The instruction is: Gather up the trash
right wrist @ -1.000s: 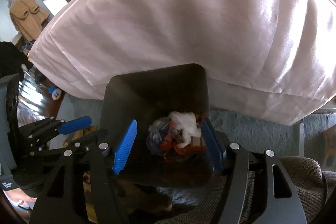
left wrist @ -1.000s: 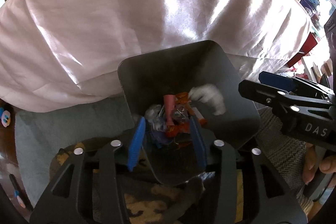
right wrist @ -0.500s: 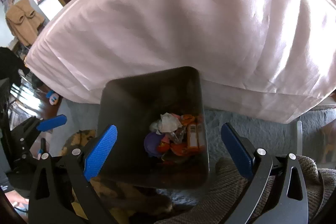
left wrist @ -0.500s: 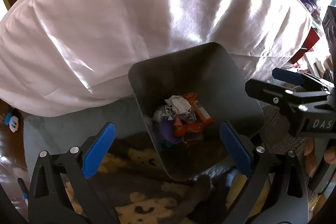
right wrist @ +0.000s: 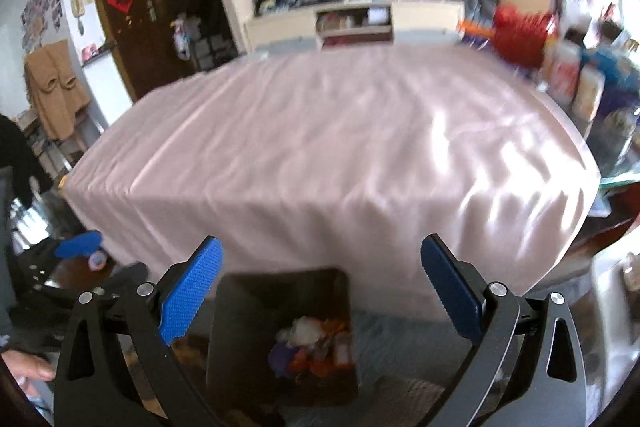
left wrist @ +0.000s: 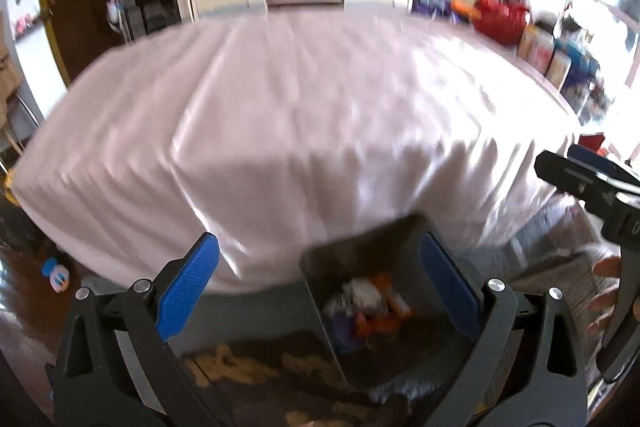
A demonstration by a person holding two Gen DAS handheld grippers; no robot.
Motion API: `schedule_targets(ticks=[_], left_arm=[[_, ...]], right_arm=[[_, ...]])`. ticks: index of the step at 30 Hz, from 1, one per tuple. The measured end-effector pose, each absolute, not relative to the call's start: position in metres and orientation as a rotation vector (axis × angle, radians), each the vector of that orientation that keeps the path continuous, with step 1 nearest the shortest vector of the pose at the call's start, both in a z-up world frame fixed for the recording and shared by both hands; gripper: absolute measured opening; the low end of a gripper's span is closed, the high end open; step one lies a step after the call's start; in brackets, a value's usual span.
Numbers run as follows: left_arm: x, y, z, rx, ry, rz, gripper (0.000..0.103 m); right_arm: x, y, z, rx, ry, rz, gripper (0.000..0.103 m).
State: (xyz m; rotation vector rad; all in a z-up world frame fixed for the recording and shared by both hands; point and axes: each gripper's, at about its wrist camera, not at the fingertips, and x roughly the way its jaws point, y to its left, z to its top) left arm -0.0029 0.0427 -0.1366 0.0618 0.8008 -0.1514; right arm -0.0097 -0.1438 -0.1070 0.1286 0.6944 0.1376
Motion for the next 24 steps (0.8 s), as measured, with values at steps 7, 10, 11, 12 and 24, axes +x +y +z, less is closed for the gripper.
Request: schedule_targets(ticks=[7,10,11,12,24], left_arm=[[-0.018,0.051,-0.082,0.049,0.642,-0.088,0.095],[-0.020,0.052,-0.059,0.036,0.585,-0.072,0.095],[-0.021,0.053,-0.053,0.033,0.567,-0.067,0.095],[-0.023,0.053,-0.045,0.030,0.549,-0.063,0.095],[-0.038,0.043,-0.004,0.011,0.434,-0.040,0.095]], right_arm=[[-0.032,-0.151,-0.061,0.059,0.566,0.030,0.100],[-0.041,-0.156,-0.037,0.068,0.498,0.022,0.100],[-0.046,-0.161,-0.030,0.069,0.480,0.020,0.100],[-0.048,-0.162,-0.024,0.068,0.463,0.014,0.100],[-0.056,-0.169,0.018,0.037,0.369,-0.106,0.100]])
